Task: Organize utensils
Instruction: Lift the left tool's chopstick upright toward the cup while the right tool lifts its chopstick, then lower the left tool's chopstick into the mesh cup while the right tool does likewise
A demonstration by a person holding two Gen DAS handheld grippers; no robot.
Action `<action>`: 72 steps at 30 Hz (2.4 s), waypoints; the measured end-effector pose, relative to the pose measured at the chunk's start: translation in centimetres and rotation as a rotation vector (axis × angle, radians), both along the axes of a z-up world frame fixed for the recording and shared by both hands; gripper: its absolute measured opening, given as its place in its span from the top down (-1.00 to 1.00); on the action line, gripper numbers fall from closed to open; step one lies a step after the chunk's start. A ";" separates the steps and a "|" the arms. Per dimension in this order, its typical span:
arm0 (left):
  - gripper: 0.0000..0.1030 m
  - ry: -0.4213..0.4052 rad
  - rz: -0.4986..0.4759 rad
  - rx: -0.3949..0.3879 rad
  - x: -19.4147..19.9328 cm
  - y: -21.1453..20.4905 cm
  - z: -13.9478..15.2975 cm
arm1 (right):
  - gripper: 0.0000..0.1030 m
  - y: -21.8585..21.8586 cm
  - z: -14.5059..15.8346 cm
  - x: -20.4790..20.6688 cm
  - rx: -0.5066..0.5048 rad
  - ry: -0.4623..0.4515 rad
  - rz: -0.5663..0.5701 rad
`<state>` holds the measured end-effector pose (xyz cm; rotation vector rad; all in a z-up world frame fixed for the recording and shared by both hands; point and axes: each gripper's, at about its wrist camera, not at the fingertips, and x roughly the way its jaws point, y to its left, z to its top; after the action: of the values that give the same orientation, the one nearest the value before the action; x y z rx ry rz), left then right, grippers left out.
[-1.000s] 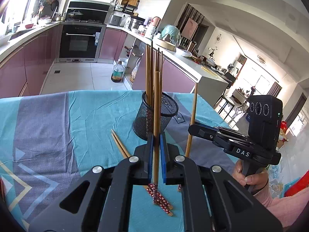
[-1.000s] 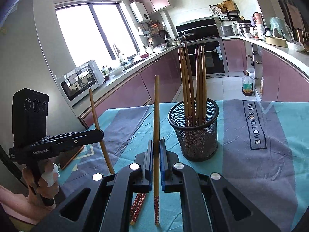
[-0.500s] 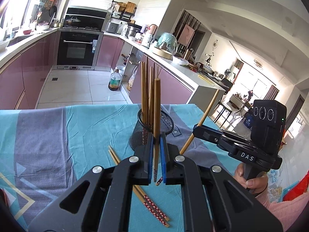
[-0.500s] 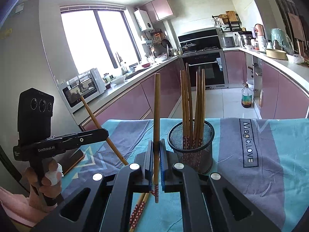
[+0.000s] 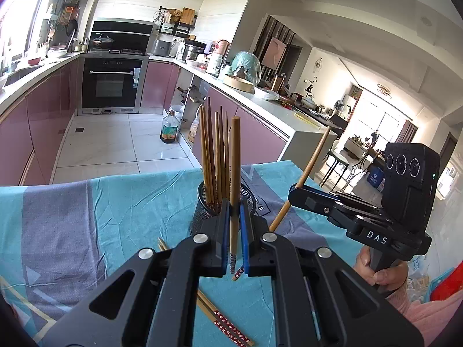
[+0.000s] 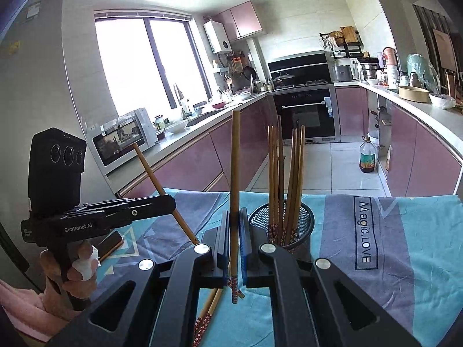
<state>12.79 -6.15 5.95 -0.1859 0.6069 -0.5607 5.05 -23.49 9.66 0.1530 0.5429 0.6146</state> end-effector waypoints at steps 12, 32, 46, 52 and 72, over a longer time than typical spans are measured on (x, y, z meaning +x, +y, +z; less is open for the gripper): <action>0.86 -0.026 -0.005 0.019 0.1 -0.3 0.8 | 0.90 -0.3 0.7 0.6 -0.006 -0.019 -0.006; 0.86 -0.126 -0.013 0.022 0.9 -0.5 4.1 | 0.90 -0.8 4.1 2.1 0.008 -0.113 -0.036; 0.86 -0.146 -0.001 0.045 1.9 -1.4 4.7 | 0.90 -1.2 4.6 4.2 0.012 -0.129 -0.067; 0.86 -0.142 0.004 0.040 2.4 -1.3 5.3 | 0.90 -1.1 4.1 5.1 0.012 -0.111 -0.079; 0.86 -0.088 -0.038 0.092 1.8 -0.2 5.3 | 0.90 -0.1 2.1 6.6 -0.048 -0.034 -0.075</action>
<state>14.63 -6.39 11.28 -0.0627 0.5500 -0.5730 11.67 -23.57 11.74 0.1171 0.5167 0.5299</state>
